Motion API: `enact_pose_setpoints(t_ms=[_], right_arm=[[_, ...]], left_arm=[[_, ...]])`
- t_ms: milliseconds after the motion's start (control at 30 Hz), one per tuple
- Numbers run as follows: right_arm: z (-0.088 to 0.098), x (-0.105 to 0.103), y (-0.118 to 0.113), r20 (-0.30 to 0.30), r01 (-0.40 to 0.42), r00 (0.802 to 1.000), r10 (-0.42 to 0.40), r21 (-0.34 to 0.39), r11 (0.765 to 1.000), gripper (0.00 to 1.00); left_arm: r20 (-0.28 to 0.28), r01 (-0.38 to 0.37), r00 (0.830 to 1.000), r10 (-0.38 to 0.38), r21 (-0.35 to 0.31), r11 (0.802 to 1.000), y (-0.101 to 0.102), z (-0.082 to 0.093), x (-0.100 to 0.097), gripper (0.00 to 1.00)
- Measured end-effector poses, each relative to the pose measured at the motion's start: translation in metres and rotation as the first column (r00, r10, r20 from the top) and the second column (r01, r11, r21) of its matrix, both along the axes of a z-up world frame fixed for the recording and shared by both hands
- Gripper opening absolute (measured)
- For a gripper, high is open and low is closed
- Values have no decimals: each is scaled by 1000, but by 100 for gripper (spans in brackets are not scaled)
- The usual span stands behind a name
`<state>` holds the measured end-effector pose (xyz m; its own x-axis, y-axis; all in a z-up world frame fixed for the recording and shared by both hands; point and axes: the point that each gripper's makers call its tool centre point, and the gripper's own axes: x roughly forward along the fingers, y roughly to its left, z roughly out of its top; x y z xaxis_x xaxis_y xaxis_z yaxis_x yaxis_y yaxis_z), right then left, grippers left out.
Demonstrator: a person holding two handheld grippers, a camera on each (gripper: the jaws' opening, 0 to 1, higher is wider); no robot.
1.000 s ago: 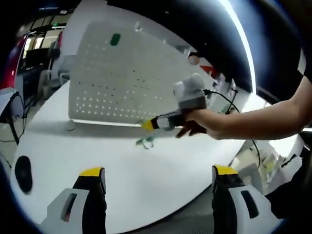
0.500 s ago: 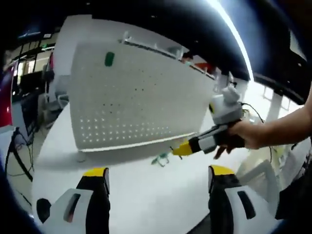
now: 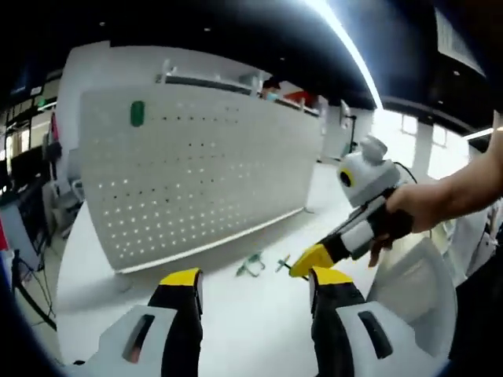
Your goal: Insert the hook assembly into the mounting plate slot until the hook locks in place.
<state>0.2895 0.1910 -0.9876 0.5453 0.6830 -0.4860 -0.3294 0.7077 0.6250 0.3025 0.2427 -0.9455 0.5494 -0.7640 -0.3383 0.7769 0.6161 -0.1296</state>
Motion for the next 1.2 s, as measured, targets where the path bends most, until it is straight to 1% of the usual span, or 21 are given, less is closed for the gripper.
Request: enact_pose_setpoints(t_ms=[133,167,200,233,267,333,367,433,533,600,633,733,833,867,900,933,967,1000,1033,1133,1200], right_arm=[[10,-7,4,-16,4,1000,-3,82,997,0],[12,-7,5,-14,2,1000,0,92,996,0],[14,-9,7,-9,-7,1000,8,104,995,0],[13,-10,8,-13,-13,1000,15,102,995,0],[11,-12,8,-13,-20,1000,22,92,996,0],[12,-14,10,-21,-21,1000,24,110,994,0],[15,-16,12,-33,-20,999,25,143,990,0],[19,-19,17,-40,-31,998,38,173,984,0],[20,-21,20,-38,-47,998,54,183,982,0],[24,-23,23,-43,-52,997,63,221,974,0],[27,-26,26,-53,-51,996,66,246,968,0],[29,-29,28,-62,-51,995,72,281,958,0],[33,-36,35,-63,-93,991,118,306,947,0],[33,-37,35,-64,-97,990,123,311,945,0],[34,-38,36,-70,-97,989,127,329,939,0],[36,-41,38,-88,-96,987,136,360,928,0],[38,-41,39,-106,-90,984,140,382,920,0],[38,-41,39,-103,-97,984,146,381,919,0],[40,-43,40,-105,-111,981,164,389,915,0],[42,-44,40,-114,-130,975,190,402,906,0],[46,-44,40,-122,-130,972,201,434,892,0]], left_arm=[[15,50,999,-50,4,999,-5,2,-5,48],[13,53,999,-53,-1,999,-6,3,-5,47],[22,57,998,-56,-20,998,-7,7,-6,46],[36,59,998,-59,-22,998,-8,10,-6,45],[56,63,997,-62,-11,998,-9,13,-7,43],[70,66,995,-66,-3,998,-11,15,-7,43],[73,72,995,-72,-3,997,-12,16,-8,43],[65,77,995,-76,-6,997,-12,14,-8,41],[63,91,994,-90,-11,996,-11,15,-13,36],[63,103,993,-100,-40,994,-12,19,-17,32],[61,108,993,-105,-41,993,-12,19,-18,30],[69,150,986,-149,-19,988,-16,17,-26,25],[74,192,979,-190,-26,981,-19,18,-33,22],[80,202,977,-199,-30,979,-20,19,-34,19],[80,224,972,-221,-32,974,-21,20,-38,16],[78,232,970,-229,-31,972,-21,20,-39,13],[81,258,963,-255,-27,966,-22,20,-43,9],[92,274,958,-270,-25,961,-22,23,-45,6],[114,274,956,-270,-20,961,-22,26,-45,6],[107,294,951,-290,-19,956,-23,26,-46,5],[122,307,945,-302,-23,952,-23,29,-45,5]])
